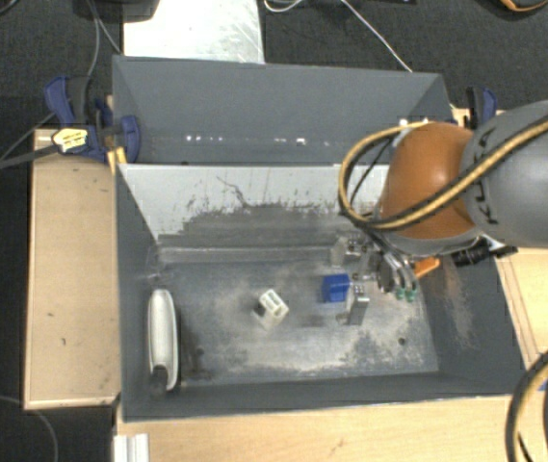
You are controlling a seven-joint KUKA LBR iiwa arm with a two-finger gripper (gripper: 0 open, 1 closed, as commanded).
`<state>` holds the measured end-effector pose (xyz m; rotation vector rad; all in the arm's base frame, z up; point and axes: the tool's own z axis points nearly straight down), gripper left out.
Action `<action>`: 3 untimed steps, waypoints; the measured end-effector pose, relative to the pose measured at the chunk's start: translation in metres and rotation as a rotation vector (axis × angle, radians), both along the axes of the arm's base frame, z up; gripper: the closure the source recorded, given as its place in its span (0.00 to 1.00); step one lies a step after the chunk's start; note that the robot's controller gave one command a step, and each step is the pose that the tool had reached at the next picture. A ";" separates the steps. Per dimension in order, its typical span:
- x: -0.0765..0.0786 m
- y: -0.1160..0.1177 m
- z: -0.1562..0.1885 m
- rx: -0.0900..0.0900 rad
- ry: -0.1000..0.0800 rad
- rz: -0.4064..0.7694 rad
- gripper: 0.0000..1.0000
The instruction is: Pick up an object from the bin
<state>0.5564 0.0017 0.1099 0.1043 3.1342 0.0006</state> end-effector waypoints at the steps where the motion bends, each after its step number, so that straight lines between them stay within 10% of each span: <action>1: 0.000 0.009 -0.009 0.003 0.007 -0.235 0.00; 2: -0.002 0.005 -0.040 0.001 -0.001 -0.112 0.00; 3: 0.002 -0.005 -0.039 0.005 0.001 -0.219 1.00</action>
Offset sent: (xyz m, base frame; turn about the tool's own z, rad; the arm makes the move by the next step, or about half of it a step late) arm -0.0021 0.0057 -0.0399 0.1123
